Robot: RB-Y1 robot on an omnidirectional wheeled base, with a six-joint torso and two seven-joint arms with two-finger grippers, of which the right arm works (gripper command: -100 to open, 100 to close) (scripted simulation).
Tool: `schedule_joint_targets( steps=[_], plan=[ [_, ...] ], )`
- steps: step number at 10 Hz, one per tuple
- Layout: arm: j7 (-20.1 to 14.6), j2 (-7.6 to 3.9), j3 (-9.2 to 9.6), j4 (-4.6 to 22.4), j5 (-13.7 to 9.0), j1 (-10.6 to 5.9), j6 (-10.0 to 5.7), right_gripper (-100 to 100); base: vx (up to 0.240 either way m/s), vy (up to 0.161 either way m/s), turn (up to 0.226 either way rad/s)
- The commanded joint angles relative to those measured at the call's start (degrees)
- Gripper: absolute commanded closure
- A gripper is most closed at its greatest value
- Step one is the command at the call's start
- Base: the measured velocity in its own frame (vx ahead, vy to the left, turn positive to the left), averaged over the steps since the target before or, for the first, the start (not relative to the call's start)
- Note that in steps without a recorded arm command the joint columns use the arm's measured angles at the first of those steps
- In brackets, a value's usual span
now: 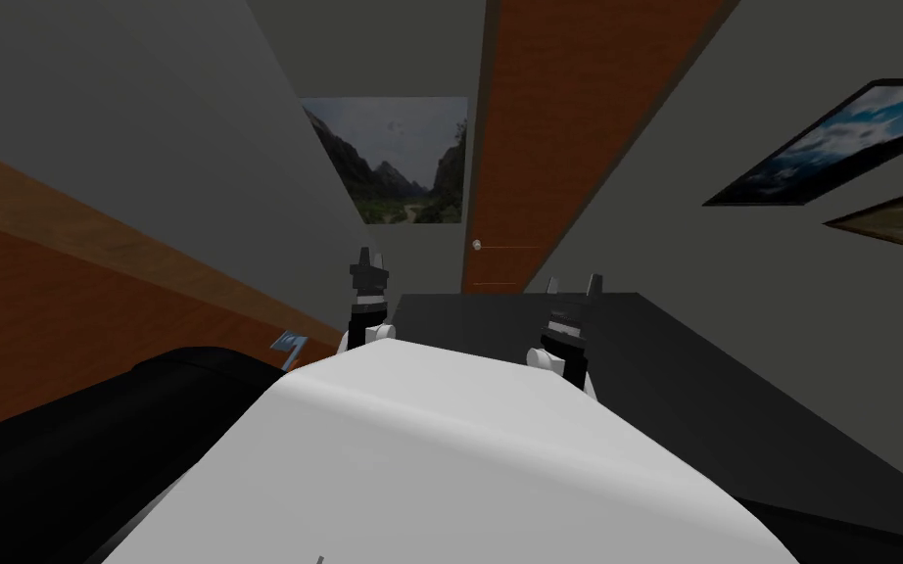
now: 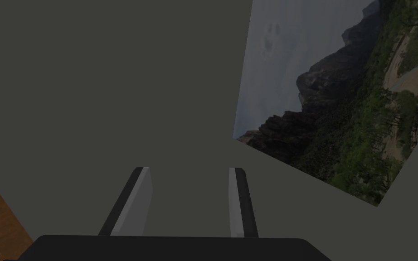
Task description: Pull the door open
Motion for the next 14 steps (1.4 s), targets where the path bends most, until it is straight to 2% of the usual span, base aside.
schedule_joint_targets(
  steps=[1,14],
  plan=[
    [-1.4,-0.10,0.45,1.9,-1.0,-0.22,-0.82,-100,0.075,0.003,0.115],
    [-14.6,-1.89,2.53,18.7,-11.2,-4.32,-5.28,-100,0.096,-0.017,0.145]
  ],
)
